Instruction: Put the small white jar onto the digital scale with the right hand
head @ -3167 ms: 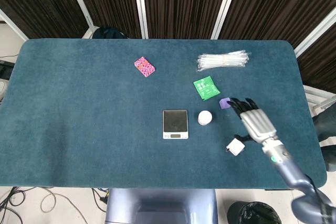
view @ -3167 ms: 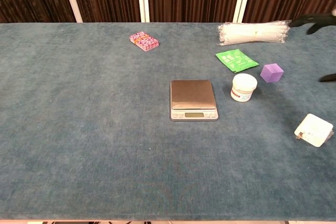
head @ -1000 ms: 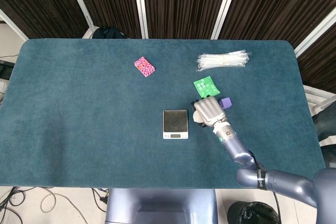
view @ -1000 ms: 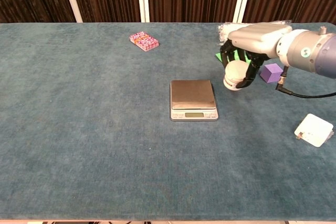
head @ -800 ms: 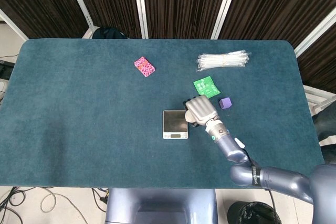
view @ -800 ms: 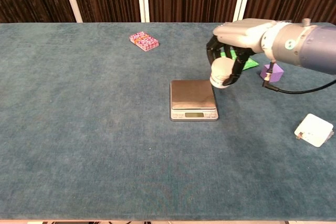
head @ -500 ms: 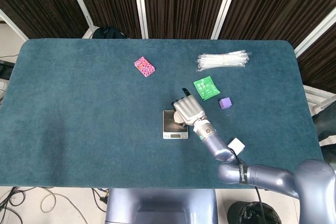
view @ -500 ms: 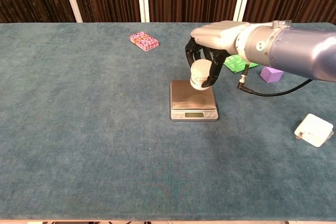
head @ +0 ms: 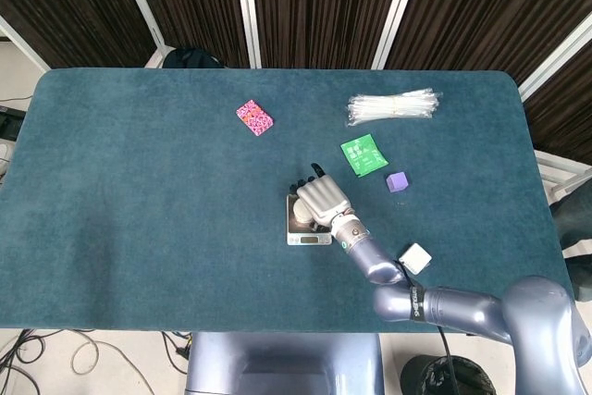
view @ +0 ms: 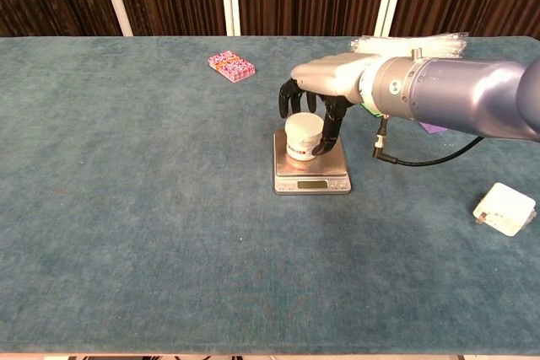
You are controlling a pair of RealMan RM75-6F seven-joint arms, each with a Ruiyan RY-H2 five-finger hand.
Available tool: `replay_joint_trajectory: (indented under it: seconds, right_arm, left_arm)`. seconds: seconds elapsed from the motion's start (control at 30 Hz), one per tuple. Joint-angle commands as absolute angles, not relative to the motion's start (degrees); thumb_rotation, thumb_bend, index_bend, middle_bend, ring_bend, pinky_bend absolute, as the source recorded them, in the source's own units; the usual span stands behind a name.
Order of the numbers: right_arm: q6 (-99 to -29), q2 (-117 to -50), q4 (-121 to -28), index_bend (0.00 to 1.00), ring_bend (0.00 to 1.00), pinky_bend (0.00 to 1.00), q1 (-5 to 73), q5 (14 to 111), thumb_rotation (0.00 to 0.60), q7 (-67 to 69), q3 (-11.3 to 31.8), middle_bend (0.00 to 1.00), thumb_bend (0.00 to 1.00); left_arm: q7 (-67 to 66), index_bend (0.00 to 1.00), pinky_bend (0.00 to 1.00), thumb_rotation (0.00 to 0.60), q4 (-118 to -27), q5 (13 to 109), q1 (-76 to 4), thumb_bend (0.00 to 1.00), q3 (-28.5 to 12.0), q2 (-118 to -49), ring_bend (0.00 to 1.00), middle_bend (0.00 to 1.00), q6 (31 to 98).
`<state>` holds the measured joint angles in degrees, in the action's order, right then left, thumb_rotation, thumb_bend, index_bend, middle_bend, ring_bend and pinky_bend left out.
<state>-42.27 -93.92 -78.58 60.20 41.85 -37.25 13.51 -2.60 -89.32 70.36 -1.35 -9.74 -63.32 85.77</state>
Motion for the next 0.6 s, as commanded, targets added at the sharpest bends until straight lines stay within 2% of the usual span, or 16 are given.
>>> replay_joint_trajectory:
  seconds: [0.03,0.13,0.3,0.47,0.6]
  right_arm:
    - [-40.7,-93.06,-78.7,0.1,0.15,0.0,61.28,39.7,0.6,-37.34,12.81,0.13,0.26]
    - [-40.25,-92.18,-79.51,0.02,0.09,0.0,61.97,37.87,0.6,-37.49,12.37,0.05,0.26]
    - [-43.58,-87.99,-85.25,0.0,0.05,0.0,61.88,37.69,0.6,-38.34,12.03,0.01,0.26]
    - [-53.13,-78.94,-97.6,0.0,0.05,0.0,57.28,42.16,0.6,-38.37,10.91,0.01,0.26]
    - [-63.68,-68.74,-109.6,0.0,0.05,0.0,48.73,50.59,0.6,-36.48,6.52,0.01,0.26]
  left_arm:
    - [-2.64,0.04,0.0,0.6,-89.42,70.28,-1.37,0.74,-9.82,-63.28,0.0,0.0,85.79]
    - [-2.73,0.04,0.0,0.6,-89.53,70.26,-1.37,0.74,-9.89,-63.24,0.0,0.0,85.92]
    - [-2.63,0.04,0.0,0.6,-89.15,70.27,-1.29,0.74,-9.86,-63.16,0.0,0.0,85.99]
    - [-2.69,0.04,0.0,0.6,-88.94,69.81,-1.18,0.74,-10.03,-63.16,0.0,0.0,86.08]
    - [-3.02,0.04,0.0,0.6,-89.32,69.91,-1.1,0.74,-10.02,-63.1,0.0,0.0,86.39]
